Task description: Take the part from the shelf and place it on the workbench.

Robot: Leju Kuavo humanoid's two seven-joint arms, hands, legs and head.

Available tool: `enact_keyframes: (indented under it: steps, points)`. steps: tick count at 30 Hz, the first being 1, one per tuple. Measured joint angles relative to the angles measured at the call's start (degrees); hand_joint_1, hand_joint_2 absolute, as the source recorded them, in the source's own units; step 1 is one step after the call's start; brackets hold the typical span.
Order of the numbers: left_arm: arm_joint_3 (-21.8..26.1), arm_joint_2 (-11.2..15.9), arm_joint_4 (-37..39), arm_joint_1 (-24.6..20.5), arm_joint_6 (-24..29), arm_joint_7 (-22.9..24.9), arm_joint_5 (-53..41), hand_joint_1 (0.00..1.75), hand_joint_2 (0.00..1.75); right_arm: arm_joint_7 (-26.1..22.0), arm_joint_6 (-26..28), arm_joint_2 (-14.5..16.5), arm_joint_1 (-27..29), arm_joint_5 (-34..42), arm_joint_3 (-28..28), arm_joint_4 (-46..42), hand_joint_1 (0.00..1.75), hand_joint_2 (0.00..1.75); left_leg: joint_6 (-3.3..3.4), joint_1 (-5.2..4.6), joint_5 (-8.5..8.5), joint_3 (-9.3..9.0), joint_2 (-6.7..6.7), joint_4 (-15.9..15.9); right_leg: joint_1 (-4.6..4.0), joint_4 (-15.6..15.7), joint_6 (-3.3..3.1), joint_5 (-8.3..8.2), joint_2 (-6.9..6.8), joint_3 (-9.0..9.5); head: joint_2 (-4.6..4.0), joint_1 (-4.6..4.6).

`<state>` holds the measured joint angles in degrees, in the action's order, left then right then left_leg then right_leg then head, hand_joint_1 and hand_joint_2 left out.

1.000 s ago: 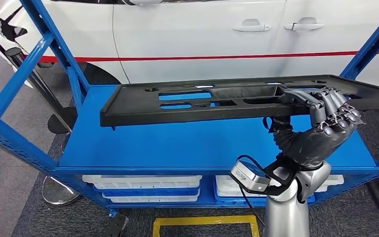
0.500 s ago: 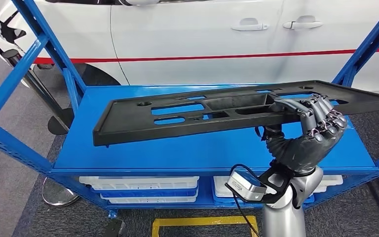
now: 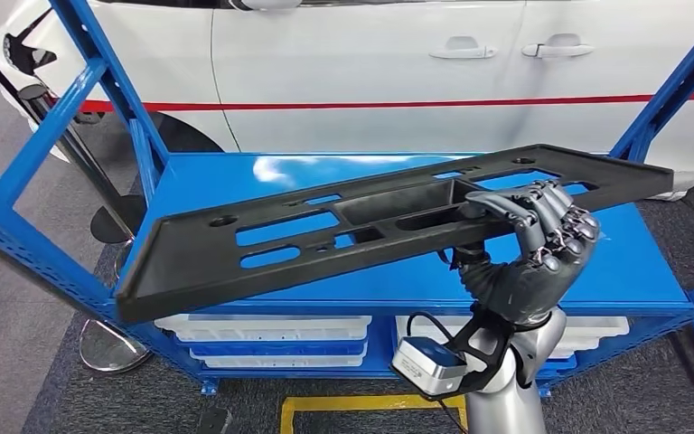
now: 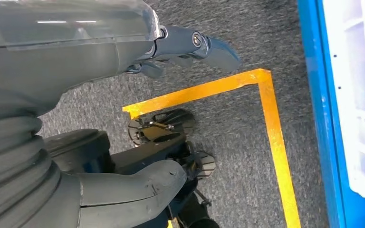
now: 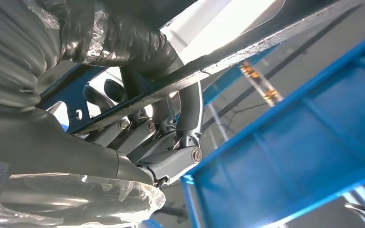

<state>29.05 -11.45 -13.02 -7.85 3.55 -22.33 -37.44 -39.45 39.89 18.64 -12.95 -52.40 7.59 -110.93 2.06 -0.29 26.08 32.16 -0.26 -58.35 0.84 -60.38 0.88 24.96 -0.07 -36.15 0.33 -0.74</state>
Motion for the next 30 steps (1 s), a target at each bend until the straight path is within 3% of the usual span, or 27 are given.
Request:
enact_keyframes:
  steps: [2,4,5,6,7,10,11,12,15,16,17,19,20,21,22,23,24,26,27,28,30]
  points:
    - [0.0,-0.2,0.0,-0.3,-0.1,0.0,-0.2,0.00,1.75,0.0,0.0,-0.1,0.0,0.1,1.2,0.4,1.71,1.75,0.82,0.16,-1.15,0.60,0.21,0.7,0.00,-3.3,0.22,3.43,0.05,-1.29,0.00,0.02]
    - [0.0,-0.3,0.0,-0.6,-0.4,0.0,-0.4,0.00,1.75,0.0,0.0,-0.3,0.0,0.0,2.0,0.9,1.71,1.75,1.27,-0.05,-2.02,1.86,0.30,0.7,-0.01,-10.0,0.37,8.29,0.07,-3.53,0.00,0.02]
    - [0.0,-0.3,0.0,-0.6,-0.5,0.1,-0.6,0.00,1.75,0.0,0.0,-0.3,0.1,0.0,2.3,1.2,1.71,1.75,1.32,-0.13,-2.45,2.59,0.33,0.6,-0.02,-12.8,0.45,9.69,0.07,-4.20,0.00,0.01]
    - [0.0,-0.3,0.0,-0.6,-0.7,0.3,-0.7,0.00,1.75,0.0,0.0,-0.3,0.1,-0.1,2.5,1.6,1.71,1.75,1.30,-0.19,-2.89,3.36,0.35,0.4,-0.02,-14.0,0.50,9.90,0.06,-4.03,0.00,0.01]
    - [0.0,-0.2,0.0,-0.6,-0.7,0.4,-0.9,0.00,1.75,0.0,0.0,-0.4,0.1,-0.2,2.7,1.9,1.71,1.75,1.24,-0.22,-3.32,4.15,0.35,0.2,-0.02,-13.1,0.48,9.06,0.05,-2.80,0.00,0.01]
    - [0.1,-0.1,0.0,-0.6,-0.8,0.5,-0.7,0.00,1.75,0.0,0.0,-0.3,0.1,-0.3,3.3,2.7,1.71,1.75,0.74,-0.26,-4.56,6.11,0.27,-0.6,-0.21,-3.0,-0.08,6.14,0.04,4.57,0.00,-0.01]
    - [0.1,0.0,0.0,-0.5,-0.8,0.5,-0.6,0.00,1.75,0.0,0.0,-0.3,0.1,-0.3,3.5,2.9,1.71,1.75,0.46,-0.27,-4.90,6.38,0.25,-0.7,-0.37,-0.7,-0.34,5.86,0.06,6.08,0.00,0.03]
    - [0.1,0.0,0.0,-0.5,-0.9,0.4,-0.6,0.00,1.75,0.0,0.0,-0.3,0.1,-0.3,3.7,3.1,1.71,1.75,0.14,-0.24,-5.26,6.51,0.24,-0.8,-0.54,0.5,-0.61,5.89,0.08,6.66,0.00,0.04]
    - [0.2,0.1,0.0,-0.5,-0.9,0.4,-0.6,0.00,1.75,0.0,0.0,-0.3,0.1,-0.3,4.0,3.5,1.71,1.75,-0.95,-0.09,-5.81,6.88,0.10,-0.9,-0.53,1.0,-1.67,4.42,-0.10,5.85,0.00,0.13]
    - [0.2,0.2,0.0,-0.4,-0.9,0.4,-0.6,0.00,1.75,0.0,0.0,-0.3,0.1,-0.3,4.1,3.7,1.71,1.75,-1.34,-0.02,-4.54,7.36,0.03,-1.7,-0.40,1.2,-2.09,3.70,-0.23,5.32,0.00,0.09]
    - [0.2,0.2,0.0,-0.4,-0.9,0.4,-0.5,0.00,1.75,0.0,0.0,-0.3,0.1,-0.3,4.1,3.8,1.71,1.75,-1.74,0.12,-2.10,8.08,-0.04,-3.6,-0.21,1.4,-2.41,2.94,-0.35,4.61,0.00,0.04]
    - [0.3,0.3,0.0,-0.4,-1.0,0.4,-0.4,0.00,1.75,0.0,0.0,-0.3,0.0,-0.4,4.3,4.2,1.71,1.75,-2.51,0.47,3.88,9.62,-0.05,-10.0,-0.20,1.4,-2.69,1.53,-0.44,2.87,0.00,-0.06]
    - [0.4,0.3,0.0,-0.4,-1.2,0.4,-0.3,0.00,1.75,0.0,0.0,-0.3,0.0,-0.6,4.3,4.4,1.71,1.75,-2.80,0.65,5.63,9.96,-0.05,-13.2,-0.21,1.4,-2.65,0.79,-0.49,1.91,0.00,-0.06]
    - [0.4,0.3,0.0,-0.4,-1.4,0.4,-0.3,0.00,1.75,0.0,0.0,-0.3,0.0,-1.0,4.4,4.6,1.71,1.75,-2.99,0.78,5.93,9.69,-0.04,-15.2,-0.21,1.3,-2.58,0.06,-0.54,0.93,0.00,-0.06]
    - [0.5,0.3,0.0,-0.4,-1.6,0.4,-0.4,0.00,1.75,0.0,0.0,-0.3,0.0,-1.4,4.5,4.8,1.71,1.75,-3.10,0.88,5.06,8.65,-0.04,-15.6,-0.20,1.2,-2.46,-0.68,-0.58,-0.07,0.00,-0.07]
    - [0.5,0.2,0.0,-0.4,-1.8,0.4,-0.5,0.00,1.75,0.0,0.0,-0.3,0.0,-2.0,4.6,5.0,1.71,1.75,-3.10,0.95,3.57,6.60,-0.03,-14.0,-0.17,1.2,-2.30,-1.41,-0.60,-1.07,0.00,-0.07]
    - [0.5,0.2,0.0,-0.5,-1.9,0.4,-0.6,0.00,1.75,0.0,0.0,-0.3,0.0,-2.4,4.7,5.1,1.71,1.75,-3.02,0.98,2.58,3.66,-0.04,-10.7,-0.14,1.1,-2.11,-2.12,-0.61,-1.94,0.00,-0.08]
    - [0.5,0.2,0.0,-0.7,-2.0,0.4,-0.8,0.00,1.75,0.0,0.0,-0.3,0.0,-3.3,4.9,5.3,1.71,1.75,-2.51,0.73,3.04,-2.26,-0.11,-2.8,-0.15,1.0,-1.48,-3.35,-0.62,-3.03,0.00,-0.07]
    - [0.5,0.1,0.0,-0.8,-2.2,0.5,-1.0,0.00,1.75,0.0,0.0,-0.2,0.0,-3.6,5.0,5.3,1.71,1.75,-2.13,0.54,3.73,-3.85,-0.17,-0.2,-0.13,1.1,-1.11,-3.87,-0.65,-3.13,0.00,-0.06]
    - [0.5,0.1,0.0,-0.8,-2.3,0.5,-1.0,0.00,1.75,0.0,0.0,-0.2,0.0,-3.8,5.0,5.3,1.71,1.75,-1.71,0.31,4.05,-4.34,-0.21,0.9,-0.10,1.2,-0.72,-4.40,-0.69,-3.12,0.00,-0.04]
    - [0.5,0.0,0.0,-0.9,-2.5,0.8,-1.1,0.00,1.75,0.0,0.0,-0.2,-0.1,-3.9,5.1,5.4,1.71,1.75,-0.83,0.24,2.99,-3.75,-0.03,1.2,0.01,1.4,-0.04,-4.93,-0.61,-3.17,0.00,-0.03]
